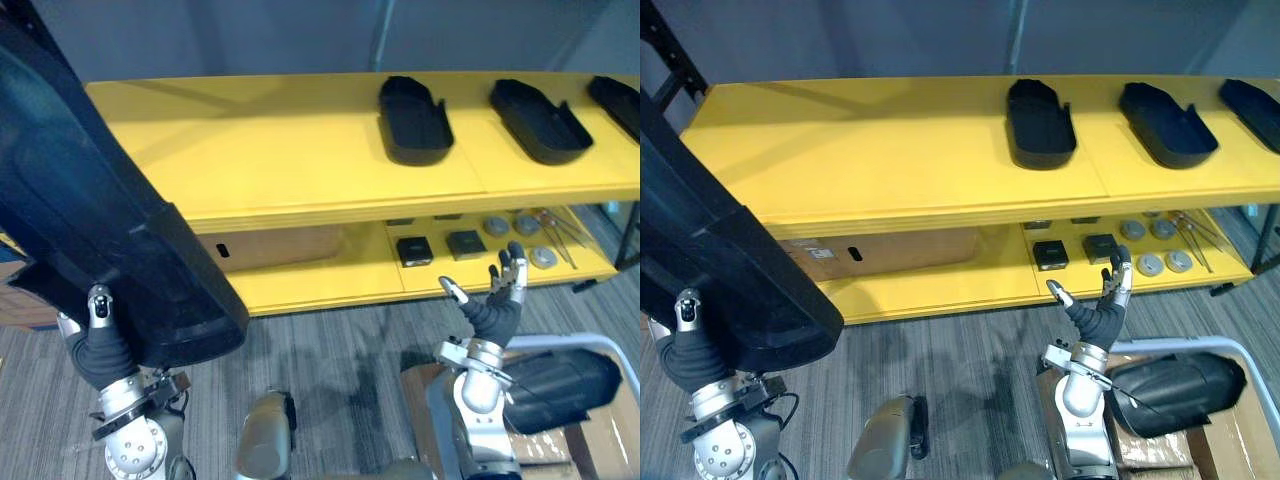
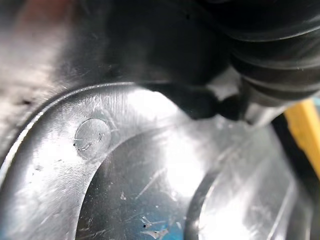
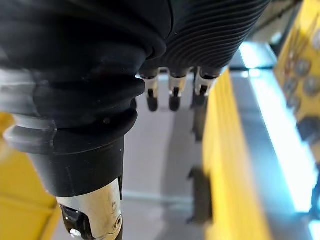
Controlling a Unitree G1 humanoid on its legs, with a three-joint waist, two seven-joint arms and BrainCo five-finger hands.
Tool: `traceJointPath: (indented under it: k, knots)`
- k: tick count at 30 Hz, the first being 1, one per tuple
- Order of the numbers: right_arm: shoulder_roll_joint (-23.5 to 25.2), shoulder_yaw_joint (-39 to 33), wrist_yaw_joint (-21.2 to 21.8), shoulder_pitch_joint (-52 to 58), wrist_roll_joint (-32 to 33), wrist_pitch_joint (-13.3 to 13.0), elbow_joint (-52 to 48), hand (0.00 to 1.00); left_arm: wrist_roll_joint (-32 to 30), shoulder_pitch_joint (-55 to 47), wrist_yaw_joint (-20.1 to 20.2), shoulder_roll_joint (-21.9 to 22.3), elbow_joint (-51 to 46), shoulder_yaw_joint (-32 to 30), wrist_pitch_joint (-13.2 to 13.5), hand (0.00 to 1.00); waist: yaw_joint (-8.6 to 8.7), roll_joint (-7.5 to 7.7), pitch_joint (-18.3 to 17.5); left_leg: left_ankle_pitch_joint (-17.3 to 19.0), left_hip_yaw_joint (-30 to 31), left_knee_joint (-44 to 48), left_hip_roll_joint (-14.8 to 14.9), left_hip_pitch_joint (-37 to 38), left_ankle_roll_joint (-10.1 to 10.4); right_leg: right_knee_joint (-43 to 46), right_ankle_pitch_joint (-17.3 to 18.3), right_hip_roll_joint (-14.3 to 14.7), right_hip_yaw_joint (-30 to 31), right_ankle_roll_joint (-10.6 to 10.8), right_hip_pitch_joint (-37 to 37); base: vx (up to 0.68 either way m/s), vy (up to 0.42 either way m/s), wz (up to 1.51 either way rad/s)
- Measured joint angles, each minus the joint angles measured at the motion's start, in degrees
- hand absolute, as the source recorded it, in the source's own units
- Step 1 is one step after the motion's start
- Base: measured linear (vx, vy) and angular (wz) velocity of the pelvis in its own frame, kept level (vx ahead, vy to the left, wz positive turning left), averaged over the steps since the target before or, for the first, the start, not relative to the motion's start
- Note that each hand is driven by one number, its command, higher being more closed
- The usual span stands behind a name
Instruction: Walk over and take plastic housings, then place them on the shelf
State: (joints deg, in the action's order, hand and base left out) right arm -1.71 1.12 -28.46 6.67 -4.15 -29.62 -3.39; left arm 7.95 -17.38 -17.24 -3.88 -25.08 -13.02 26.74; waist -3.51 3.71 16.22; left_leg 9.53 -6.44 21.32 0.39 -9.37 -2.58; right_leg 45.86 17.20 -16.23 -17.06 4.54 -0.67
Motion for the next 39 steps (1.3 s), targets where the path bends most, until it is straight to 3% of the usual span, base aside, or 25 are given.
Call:
traceJointPath:
  k: [1,3,6,7,8,9,10,12,14,17,19,22,25,27,30,32,34,36,37,39]
  knots:
    - [0.0,-0.5,0.0,-0.1,-0.3,-0.7,-0.6,0.0,0.0,1.6,-0.7,-0.5,0.0,-0.1,0.1,1.0,0.55,-0.34,-0.5,-0.9,1.3,-2.9,-0.4,1.9,0.5,-3.9,1.2,2.8,0.0,-0.9,1.9,0.25,0.015,0.56]
    - [-0.4,-2.4,0.1,-0.2,-1.2,-1.4,-2.1,0.0,0.0,3.9,-1.9,-0.7,0.6,0.2,-0.1,1.0,1.28,-1.09,-1.6,-1.6,3.5,-5.2,-0.4,3.6,1.1,-10.7,1.8,5.7,0.3,-2.0,4.8,0.3,-0.011,0.63]
    - [-2.2,-5.6,0.0,-0.5,-1.2,-2.2,-3.8,0.0,0.0,6.8,-2.7,-0.6,3.2,0.7,-2.0,1.0,2.28,-2.4,-2.1,-1.7,7.6,-5.8,-0.3,5.6,1.3,-16.4,1.4,6.4,3.4,-2.1,8.4,0.3,-0.097,0.82]
    - [-2.8,-6.4,0.0,-0.7,-1.2,-2.2,-4.3,0.0,0.0,6.8,-2.7,-0.4,4.4,0.7,-2.8,1.0,2.86,-2.64,-2.4,-1.6,8.6,-5.7,-0.2,6.2,1.4,-20.4,-0.9,6.1,5.9,-2.0,8.7,0.31,-0.233,0.9]
    - [-2.8,-6.9,-0.2,-0.8,-1.2,-2.2,-5.4,0.0,0.0,6.2,-2.2,-0.4,4.4,0.8,-3.5,1.0,2.88,-1.82,-3.1,-0.8,9.2,-5.4,-0.5,6.4,3.5,-25.7,-8.8,5.7,7.6,-2.1,8.2,0.3,-0.279,0.86]
    - [-2.9,-6.9,-0.4,-0.9,-1.2,-2.2,-5.9,0.0,0.0,5.7,-1.7,-0.5,4.5,0.6,-3.5,1.0,2.8,-1.08,-3.6,0.0,9.5,-5.2,-0.9,6.3,4.6,-27.3,-12.0,5.0,8.0,0.3,7.9,0.2,-0.251,0.75]
    - [-4.2,-7.4,-0.5,-1.7,-1.3,-1.7,-5.5,0.0,-0.1,4.2,-0.4,1.1,5.0,1.1,-3.8,1.0,2.73,-2.73,-4.0,0.9,10.5,-4.7,1.4,6.3,6.0,-28.7,-11.7,6.6,5.9,0.7,5.8,0.18,-0.266,0.52]
    - [-6.6,-8.4,-0.8,-2.8,-2.8,-1.0,-5.6,0.0,-1.0,1.1,2.0,2.2,4.7,1.4,-3.9,1.0,2.34,-4.68,-5.2,1.0,8.9,-5.7,4.7,6.7,7.0,-33.6,-12.9,9.5,3.6,-0.7,2.6,0.18,-0.247,0.37]
    - [-8.9,-11.0,-1.6,-3.8,-4.5,-0.4,-6.4,0.0,-2.4,0.6,5.2,2.0,4.4,2.0,-3.9,1.0,2.19,-5.59,-5.7,-0.4,4.6,-9.2,6.5,9.2,8.5,-35.9,-13.1,10.6,1.9,-1.0,-0.1,0.16,-0.171,0.33]
    - [-11.1,-14.9,-1.3,-4.1,-4.7,0.0,-9.7,0.0,-3.6,2.1,9.3,1.1,2.4,3.3,-3.9,1.0,2.82,-6.11,-6.0,-1.8,2.9,-11.9,6.2,10.4,8.3,-37.6,-13.3,10.3,1.3,-1.1,-1.3,0.06,-0.039,0.11]
    - [-11.9,-16.5,-0.1,-4.1,-4.5,0.1,-11.7,0.0,-3.7,4.4,10.8,-2.0,2.4,3.6,-4.8,1.0,3.39,-6.11,-6.1,-1.9,2.4,-12.1,6.0,10.5,8.3,-38.0,-13.5,10.2,1.8,-0.9,-1.4,0.01,0.041,-0.17]
    - [-12.1,-17.4,3.7,-4.0,-1.4,-0.3,-15.0,0.0,-4.0,7.2,11.9,-6.5,3.2,3.7,-9.3,1.0,4.38,-5.94,-6.2,-2.0,-0.5,-13.1,5.9,12.6,8.2,-38.7,-14.2,10.3,4.4,-0.6,-1.4,0.0,0.039,-0.4]
    - [-12.1,-17.9,8.2,-2.2,3.5,-0.5,-16.6,0.0,-4.4,12.5,13.4,-8.8,9.0,4.4,-15.9,1.0,5.73,-6.12,-6.6,-2.0,-2.6,-13.9,5.9,13.7,8.1,-39.4,-14.9,10.5,6.4,-0.5,-1.2,-0.02,0.022,-0.36]
    - [-12.0,-17.5,12.1,-0.2,5.6,-0.4,-17.1,0.0,-6.0,17.9,13.6,-11.0,18.2,5.7,-22.7,1.0,7.02,-6.82,-7.3,-2.3,-4.5,-15.1,5.8,14.5,7.9,-39.6,-15.4,10.6,8.0,-0.5,-0.3,-0.04,0.018,-0.39]
    - [-11.8,-16.3,16.3,1.6,9.1,0.1,-17.8,0.0,-6.8,22.5,12.9,-13.0,28.3,6.7,-28.7,1.0,8.32,-7.49,-7.7,-2.6,-6.8,-15.9,5.8,14.8,7.9,-40.0,-16.3,11.0,10.4,-0.5,1.0,-0.01,0.014,-0.44]
    - [-11.3,-13.6,21.3,4.0,14.2,1.3,-17.7,0.0,-6.6,27.1,11.4,-14.5,38.2,7.1,-32.6,1.0,10.42,-7.53,-7.8,-3.0,-8.2,-17.1,5.8,15.7,7.9,-40.4,-16.6,11.5,11.6,-0.5,1.2,0.0,0.005,-0.32]
    - [-10.8,-9.4,26.1,6.9,15.8,1.3,-17.7,0.0,-5.6,31.4,9.5,-15.4,44.7,7.2,-34.3,1.0,11.14,-7.56,-7.8,-3.0,-9.6,-17.5,5.9,16.0,7.9,-40.3,-17.0,11.9,13.4,-0.6,2.3,0.0,0.004,-0.37]
    - [-10.5,-6.8,28.3,8.2,16.9,1.4,-17.7,0.0,-5.0,33.6,8.9,-16.1,47.2,7.5,-34.6,1.0,11.63,-7.56,-7.8,-3.2,-10.0,-17.8,5.9,16.0,7.9,-40.0,-17.0,12.0,14.0,-0.6,2.8,0.0,-0.003,-0.22]
    - [-9.8,-3.7,31.1,9.6,16.9,1.4,-17.7,0.0,-3.3,36.6,7.9,-16.8,50.3,8.0,-35.1,1.0,12.6,-7.68,-7.7,-3.3,-10.0,-17.9,5.7,16.2,7.8,-39.9,-17.0,12.2,14.2,-0.6,2.7,0.0,-0.006,-0.1]
    - [-9.6,-2.2,32.5,10.2,16.9,1.4,-17.7,0.0,-3.2,38.5,6.9,-17.6,52.3,9.1,-35.2,1.0,13.07,-7.83,-7.6,-3.3,-10.1,-17.9,5.5,16.3,7.8,-39.8,-17.0,12.3,14.3,-0.6,2.8,0.0,0.001,-0.05]
